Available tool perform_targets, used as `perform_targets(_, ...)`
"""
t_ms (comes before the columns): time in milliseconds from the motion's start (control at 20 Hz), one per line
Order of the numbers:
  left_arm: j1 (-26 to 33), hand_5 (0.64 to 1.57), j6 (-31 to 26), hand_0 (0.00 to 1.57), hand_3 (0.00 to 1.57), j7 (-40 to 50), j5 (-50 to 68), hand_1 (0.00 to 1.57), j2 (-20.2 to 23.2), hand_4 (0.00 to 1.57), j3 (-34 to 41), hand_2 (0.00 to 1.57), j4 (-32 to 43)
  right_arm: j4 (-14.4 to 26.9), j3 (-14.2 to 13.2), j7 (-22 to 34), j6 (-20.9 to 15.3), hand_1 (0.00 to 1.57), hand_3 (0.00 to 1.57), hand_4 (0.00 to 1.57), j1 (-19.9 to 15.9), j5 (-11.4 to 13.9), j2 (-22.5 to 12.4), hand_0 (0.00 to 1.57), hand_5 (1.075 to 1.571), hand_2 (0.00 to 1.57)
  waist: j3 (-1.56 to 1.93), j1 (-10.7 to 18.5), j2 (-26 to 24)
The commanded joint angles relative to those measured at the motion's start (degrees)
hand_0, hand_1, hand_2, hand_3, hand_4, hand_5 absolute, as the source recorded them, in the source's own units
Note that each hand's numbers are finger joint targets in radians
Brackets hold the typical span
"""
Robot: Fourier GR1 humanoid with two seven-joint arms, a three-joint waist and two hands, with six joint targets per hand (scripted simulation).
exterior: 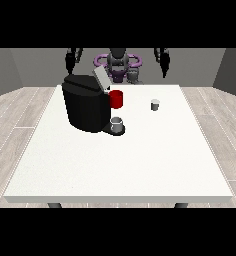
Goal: Insert the coffee pod into the coffee machine and close the lid
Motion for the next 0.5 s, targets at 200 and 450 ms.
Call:
perform_targets(200, 3.4, 1.571, -4.0, 0.0, 0.0, -6.7, -0.9, 0.0, 1.5, 0.0, -0.6, 0.0, -2.5, 5.9, -2.6, -2.2, 2.4, 0.0, 0.0, 0.13, 4.0, -1.6, -0.6, 0.0, 1.571, 0.0, -0.93, 1.4, -1.4)
perform_targets(450, -2.3, 1.571, -5.7, 0.0, 0.0, -6.5, -3.9, 0.0, 9.0, 0.0, 4.0, 0.0, 3.8, 1.8, -1.7, -5.2, -6.1, 0.0, 0.0, 0.09, 2.2, 0.1, 6.6, 0.0, 1.571, 0.0, -0.94, -3.2, 1.2)
